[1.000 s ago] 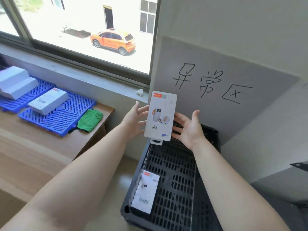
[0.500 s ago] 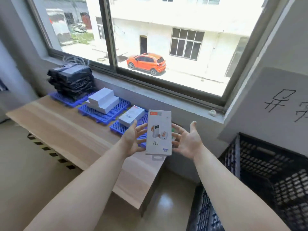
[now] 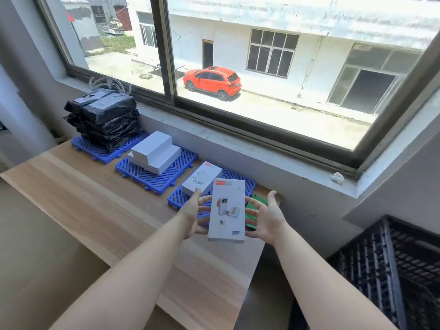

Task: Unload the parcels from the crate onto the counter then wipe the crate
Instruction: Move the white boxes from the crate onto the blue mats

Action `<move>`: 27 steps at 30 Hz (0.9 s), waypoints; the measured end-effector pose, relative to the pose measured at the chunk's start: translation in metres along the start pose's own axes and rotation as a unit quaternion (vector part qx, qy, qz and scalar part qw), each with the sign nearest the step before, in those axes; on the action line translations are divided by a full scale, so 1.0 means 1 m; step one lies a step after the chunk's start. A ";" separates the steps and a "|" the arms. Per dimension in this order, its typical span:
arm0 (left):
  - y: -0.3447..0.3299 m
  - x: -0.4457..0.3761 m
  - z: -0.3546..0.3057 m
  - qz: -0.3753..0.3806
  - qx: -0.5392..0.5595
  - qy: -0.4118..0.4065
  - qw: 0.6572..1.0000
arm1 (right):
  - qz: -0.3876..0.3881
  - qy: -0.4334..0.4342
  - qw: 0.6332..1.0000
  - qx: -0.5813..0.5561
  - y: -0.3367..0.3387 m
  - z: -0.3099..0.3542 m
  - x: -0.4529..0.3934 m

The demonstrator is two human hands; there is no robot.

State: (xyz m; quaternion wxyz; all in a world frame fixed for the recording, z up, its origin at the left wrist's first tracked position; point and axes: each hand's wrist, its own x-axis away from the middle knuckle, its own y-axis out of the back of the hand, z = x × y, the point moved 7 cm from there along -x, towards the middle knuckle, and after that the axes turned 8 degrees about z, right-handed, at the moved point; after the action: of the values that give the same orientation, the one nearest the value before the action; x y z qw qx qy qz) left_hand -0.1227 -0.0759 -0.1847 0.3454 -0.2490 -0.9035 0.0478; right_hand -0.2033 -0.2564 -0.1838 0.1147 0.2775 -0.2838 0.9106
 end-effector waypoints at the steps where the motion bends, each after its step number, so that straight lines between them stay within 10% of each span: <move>1: 0.001 -0.011 -0.006 -0.007 -0.013 0.005 1.000 | -0.002 -0.004 1.000 -0.004 0.001 0.003 -0.013; 27: 0.019 -0.225 -0.077 0.131 -0.224 0.147 0.955 | -0.202 -0.020 0.973 -0.106 0.030 0.002 -0.194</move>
State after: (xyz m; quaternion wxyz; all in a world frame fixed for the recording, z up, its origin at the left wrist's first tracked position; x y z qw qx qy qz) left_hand 0.0784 -0.1749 -0.2659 0.4005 -0.4402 -0.7899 -0.1478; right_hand -0.0543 -0.2916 -0.3068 0.3196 0.3333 -0.3185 0.8279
